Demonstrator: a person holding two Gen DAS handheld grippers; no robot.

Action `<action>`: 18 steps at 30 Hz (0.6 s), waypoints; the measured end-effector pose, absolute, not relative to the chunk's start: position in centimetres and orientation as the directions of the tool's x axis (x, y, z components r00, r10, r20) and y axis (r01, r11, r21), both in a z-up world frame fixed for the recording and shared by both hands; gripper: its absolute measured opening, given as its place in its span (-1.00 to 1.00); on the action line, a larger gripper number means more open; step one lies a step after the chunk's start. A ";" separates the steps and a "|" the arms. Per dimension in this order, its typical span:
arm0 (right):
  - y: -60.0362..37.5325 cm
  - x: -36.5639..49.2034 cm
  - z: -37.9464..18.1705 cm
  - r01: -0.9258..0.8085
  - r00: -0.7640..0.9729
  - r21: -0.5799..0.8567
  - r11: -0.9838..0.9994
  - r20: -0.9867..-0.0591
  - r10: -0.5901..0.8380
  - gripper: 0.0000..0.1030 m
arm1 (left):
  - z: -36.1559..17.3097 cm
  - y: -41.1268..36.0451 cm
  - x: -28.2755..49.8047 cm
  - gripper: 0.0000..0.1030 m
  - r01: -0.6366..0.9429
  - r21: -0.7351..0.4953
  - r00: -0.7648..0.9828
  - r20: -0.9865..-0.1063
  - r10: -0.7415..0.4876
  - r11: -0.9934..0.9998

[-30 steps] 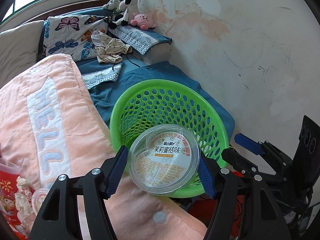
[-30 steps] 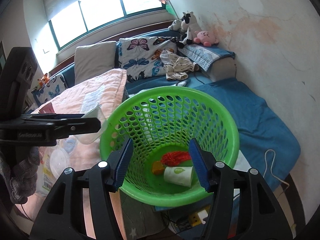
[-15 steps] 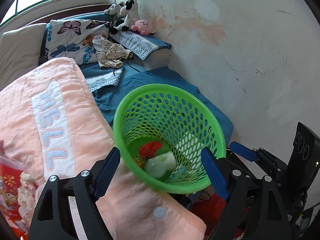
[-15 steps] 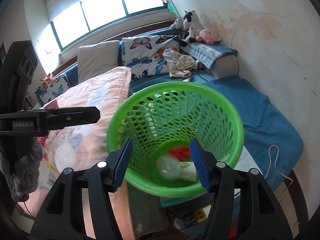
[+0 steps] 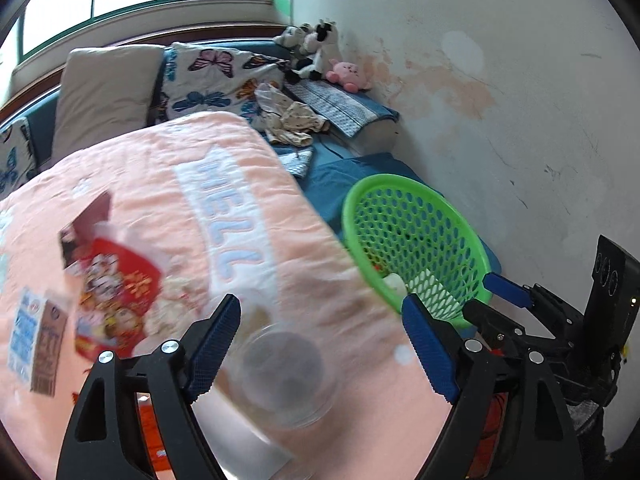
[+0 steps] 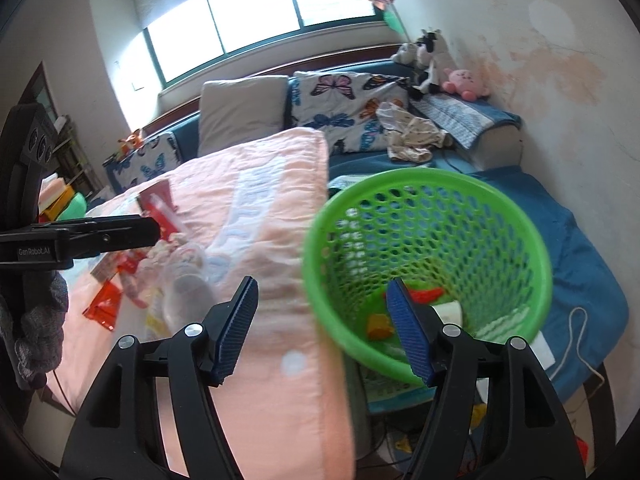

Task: Collect trash
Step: 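Return both grippers to the table above the clear lid and bottle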

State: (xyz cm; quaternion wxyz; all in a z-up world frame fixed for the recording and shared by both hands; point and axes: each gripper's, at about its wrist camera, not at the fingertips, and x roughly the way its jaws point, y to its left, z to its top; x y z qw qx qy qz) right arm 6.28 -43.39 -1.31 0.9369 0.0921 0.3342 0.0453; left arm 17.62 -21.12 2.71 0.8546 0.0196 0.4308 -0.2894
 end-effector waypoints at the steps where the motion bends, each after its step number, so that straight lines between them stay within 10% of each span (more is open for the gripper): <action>1: -42.8 6.3 -1.3 -0.034 0.771 0.203 0.979 -0.618 0.155 0.33 | 2.7 -20.0 17.5 0.55 0.494 -0.217 0.472 -0.746 -0.469 0.842; 18: -34.4 8.0 -3.7 -0.217 0.695 0.153 0.964 -0.670 0.263 0.58 | 0.5 -9.5 16.1 0.55 0.304 -0.262 0.523 -0.758 -0.390 0.916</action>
